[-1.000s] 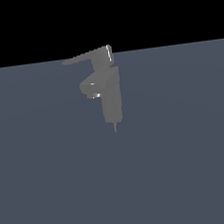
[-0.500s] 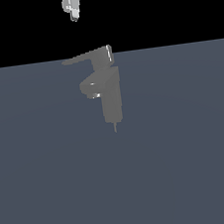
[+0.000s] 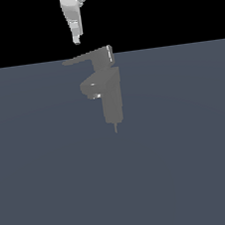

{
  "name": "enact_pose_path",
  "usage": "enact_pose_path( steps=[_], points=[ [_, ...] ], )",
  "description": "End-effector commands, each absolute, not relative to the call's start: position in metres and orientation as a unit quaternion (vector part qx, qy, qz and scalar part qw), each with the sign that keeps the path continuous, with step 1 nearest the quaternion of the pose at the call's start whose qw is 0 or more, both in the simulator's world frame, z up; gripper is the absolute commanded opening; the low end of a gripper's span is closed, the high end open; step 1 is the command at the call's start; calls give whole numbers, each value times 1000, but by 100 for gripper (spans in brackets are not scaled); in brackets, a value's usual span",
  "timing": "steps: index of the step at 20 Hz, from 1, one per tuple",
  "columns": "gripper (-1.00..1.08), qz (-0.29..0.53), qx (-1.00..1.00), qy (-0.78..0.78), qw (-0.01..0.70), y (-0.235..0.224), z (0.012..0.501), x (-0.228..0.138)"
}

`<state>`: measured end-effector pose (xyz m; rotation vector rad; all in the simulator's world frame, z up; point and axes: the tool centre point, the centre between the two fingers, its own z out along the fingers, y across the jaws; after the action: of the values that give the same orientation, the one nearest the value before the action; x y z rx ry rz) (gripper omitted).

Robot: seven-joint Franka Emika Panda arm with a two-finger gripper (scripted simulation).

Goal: Turn on the faucet by rotating a designated handle.

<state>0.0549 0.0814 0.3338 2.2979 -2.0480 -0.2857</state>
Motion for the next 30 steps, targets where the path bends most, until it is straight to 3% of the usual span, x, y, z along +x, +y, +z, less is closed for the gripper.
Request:
enact_pose_path(
  steps=[1,16,30],
  points=[
    [-100,-90,721,-686,33,86,319,65],
    [-100,-78,643,-759,60,105,266,94],
    [-100,-77,640,-762,62,109,266,81]
  ],
)
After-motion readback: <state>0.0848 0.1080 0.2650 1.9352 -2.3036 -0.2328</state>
